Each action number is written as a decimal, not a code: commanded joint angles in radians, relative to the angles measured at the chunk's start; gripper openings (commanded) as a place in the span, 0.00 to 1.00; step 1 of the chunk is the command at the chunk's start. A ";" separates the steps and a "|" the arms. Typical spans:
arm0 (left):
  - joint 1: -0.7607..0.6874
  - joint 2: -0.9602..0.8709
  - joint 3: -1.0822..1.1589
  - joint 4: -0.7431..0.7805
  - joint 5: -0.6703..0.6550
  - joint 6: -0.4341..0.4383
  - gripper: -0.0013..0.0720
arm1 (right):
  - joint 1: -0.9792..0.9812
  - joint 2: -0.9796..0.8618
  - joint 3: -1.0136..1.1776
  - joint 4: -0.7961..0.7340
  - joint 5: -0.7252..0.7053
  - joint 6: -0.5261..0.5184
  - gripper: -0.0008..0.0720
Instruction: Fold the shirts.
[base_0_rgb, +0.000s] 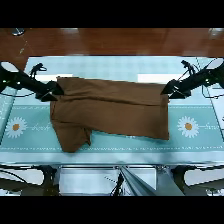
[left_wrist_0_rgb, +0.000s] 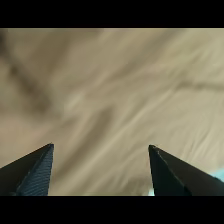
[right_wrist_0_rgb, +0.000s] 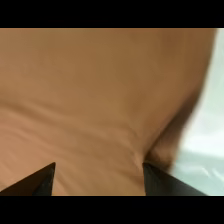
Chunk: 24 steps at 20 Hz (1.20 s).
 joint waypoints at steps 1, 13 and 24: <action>0.093 0.082 -0.034 0.074 -0.127 -0.011 0.98 | -0.050 0.123 -0.016 -0.114 0.064 -0.005 0.87; 0.418 0.393 -0.806 -0.140 0.112 0.147 0.98 | -0.105 0.806 -0.879 0.342 -0.265 -0.084 0.87; 0.269 0.393 -0.897 -0.315 0.230 0.304 0.05 | -0.361 0.805 -0.885 -0.234 -0.103 0.133 0.87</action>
